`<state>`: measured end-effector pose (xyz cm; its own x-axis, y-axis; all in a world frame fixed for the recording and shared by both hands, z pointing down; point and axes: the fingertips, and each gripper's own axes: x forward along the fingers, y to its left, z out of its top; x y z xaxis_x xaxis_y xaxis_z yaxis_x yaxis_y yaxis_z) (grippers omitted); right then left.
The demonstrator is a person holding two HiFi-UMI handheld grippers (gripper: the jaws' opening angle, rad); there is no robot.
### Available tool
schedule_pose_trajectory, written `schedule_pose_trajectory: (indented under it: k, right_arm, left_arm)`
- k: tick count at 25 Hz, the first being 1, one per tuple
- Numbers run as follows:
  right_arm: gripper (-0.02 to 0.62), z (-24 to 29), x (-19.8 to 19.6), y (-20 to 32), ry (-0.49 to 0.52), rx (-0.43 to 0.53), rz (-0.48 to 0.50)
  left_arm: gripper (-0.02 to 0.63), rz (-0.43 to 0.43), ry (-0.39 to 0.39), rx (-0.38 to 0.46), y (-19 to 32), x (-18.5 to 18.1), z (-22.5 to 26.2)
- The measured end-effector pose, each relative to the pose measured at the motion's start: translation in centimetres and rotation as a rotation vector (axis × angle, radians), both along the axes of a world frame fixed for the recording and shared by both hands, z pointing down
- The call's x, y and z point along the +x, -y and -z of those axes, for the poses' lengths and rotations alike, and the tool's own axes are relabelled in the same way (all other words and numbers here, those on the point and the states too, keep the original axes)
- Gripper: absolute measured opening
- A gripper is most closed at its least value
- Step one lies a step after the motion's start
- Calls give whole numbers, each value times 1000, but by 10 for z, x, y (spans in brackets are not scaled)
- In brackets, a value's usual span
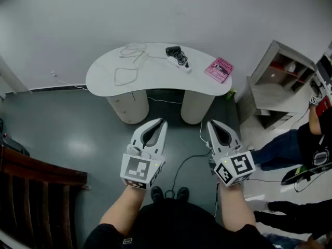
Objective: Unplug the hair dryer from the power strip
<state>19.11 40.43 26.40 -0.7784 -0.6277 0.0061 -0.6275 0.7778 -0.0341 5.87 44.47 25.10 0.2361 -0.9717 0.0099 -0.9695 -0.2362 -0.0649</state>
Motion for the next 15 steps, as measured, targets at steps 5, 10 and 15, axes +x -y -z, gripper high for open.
schedule_pose_trajectory:
  k: [5, 10, 15]
  right_arm:
    - [32, -2, 6, -4, 0, -9, 6]
    - [32, -6, 16, -3, 14, -24, 4]
    - [34, -4, 36, -3, 47, -27, 4]
  left_arm:
    - [28, -9, -6, 7, -4, 7, -1]
    - [28, -10, -10, -10, -2, 14, -4]
    - [28, -18, -10, 1, 0, 31, 3]
